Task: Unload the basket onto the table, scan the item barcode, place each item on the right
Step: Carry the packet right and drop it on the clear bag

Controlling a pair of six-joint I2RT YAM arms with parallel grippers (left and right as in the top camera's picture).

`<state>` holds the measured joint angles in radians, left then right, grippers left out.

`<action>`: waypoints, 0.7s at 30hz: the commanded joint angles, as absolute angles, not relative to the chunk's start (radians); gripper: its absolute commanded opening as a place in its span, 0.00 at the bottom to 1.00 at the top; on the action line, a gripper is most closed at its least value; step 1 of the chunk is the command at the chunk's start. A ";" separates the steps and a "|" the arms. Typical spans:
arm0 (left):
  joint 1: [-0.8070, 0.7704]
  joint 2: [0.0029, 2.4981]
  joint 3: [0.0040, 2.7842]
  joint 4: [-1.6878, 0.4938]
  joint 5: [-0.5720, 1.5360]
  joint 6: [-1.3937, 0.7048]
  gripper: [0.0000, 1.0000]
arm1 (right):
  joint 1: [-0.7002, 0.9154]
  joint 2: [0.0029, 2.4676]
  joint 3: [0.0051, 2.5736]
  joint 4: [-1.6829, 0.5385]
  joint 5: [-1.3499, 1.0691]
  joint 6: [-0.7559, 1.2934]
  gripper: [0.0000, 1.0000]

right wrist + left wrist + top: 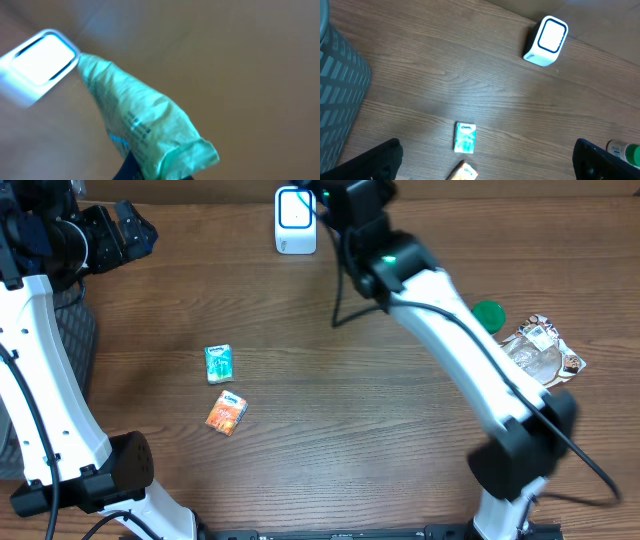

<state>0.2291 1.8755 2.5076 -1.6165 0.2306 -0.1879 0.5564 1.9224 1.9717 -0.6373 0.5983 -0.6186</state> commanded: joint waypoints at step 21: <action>0.229 1.864 2.515 -1.615 0.228 -0.198 1.00 | -0.186 1.866 1.919 -1.615 -0.102 0.073 0.08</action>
<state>0.2291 1.8755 2.5076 -1.6165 0.2306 -0.1879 -0.1108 1.8816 1.9541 -1.6051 -0.0731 0.1215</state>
